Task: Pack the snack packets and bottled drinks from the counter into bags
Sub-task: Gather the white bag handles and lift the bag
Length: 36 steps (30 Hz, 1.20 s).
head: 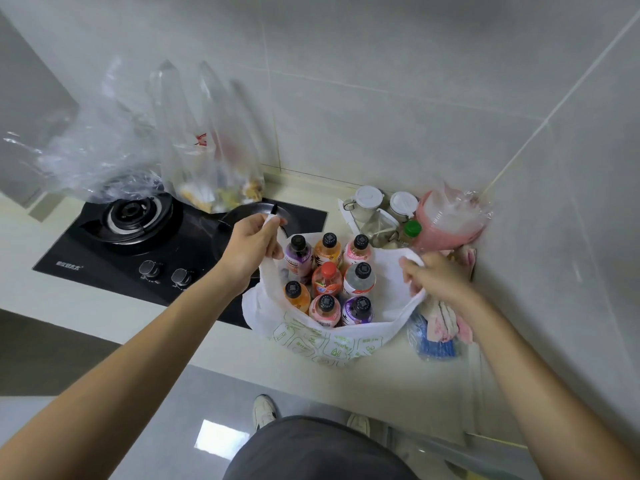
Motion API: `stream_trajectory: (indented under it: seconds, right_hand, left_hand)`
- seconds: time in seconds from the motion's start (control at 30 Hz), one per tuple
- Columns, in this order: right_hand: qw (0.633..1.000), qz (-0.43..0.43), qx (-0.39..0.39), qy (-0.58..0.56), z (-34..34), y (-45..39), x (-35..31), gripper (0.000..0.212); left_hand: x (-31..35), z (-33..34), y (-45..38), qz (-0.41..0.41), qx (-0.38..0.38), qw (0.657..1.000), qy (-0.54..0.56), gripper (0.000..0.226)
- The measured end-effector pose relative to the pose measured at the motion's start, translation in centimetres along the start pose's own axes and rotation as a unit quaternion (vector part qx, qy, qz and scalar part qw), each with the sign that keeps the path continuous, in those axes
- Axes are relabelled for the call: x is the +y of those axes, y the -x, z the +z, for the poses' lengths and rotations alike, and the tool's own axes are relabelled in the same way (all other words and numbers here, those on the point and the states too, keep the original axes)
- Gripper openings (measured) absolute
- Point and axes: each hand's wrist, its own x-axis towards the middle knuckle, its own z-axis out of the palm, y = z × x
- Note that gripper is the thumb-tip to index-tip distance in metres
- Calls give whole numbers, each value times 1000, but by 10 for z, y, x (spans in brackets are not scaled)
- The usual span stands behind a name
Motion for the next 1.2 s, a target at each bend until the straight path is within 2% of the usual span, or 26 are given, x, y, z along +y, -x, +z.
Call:
stream_trajectory:
  seconds: [0.07,0.13,0.23,0.43,0.73,0.87,1.0,1.2]
  right_hand:
    - [981,-17,-2,-195,5,-4,-11,26]
    - [940,-22,-3,-341,8,-15,-20,18]
    - [906,-12,23,-422,15,-32,-45,22]
    - [920,-50,87,-380,27,-45,-70,29]
    - [884,-86,157,-431,37,-27,-55,32]
    - [873,-111,168,-445,15,-24,-85,31]
    - [879,-139,166,-425,-9,-16,-114,32]
    - [883,-179,154,-407,-11,5,-119,31]
  left_hand:
    - [2,3,-5,-3,-2,1000,4,26]
    - [6,6,-12,-11,-6,1000,5,24]
    - [15,12,-25,-35,-3,999,16,23]
    - [33,16,-43,-24,14,999,39,24]
    - [43,10,-19,33,8,996,79,27]
    - [81,32,-24,45,-23,996,71,28]
    - [110,50,-27,71,-36,995,66,28]
    - [125,62,-23,91,-50,993,55,29]
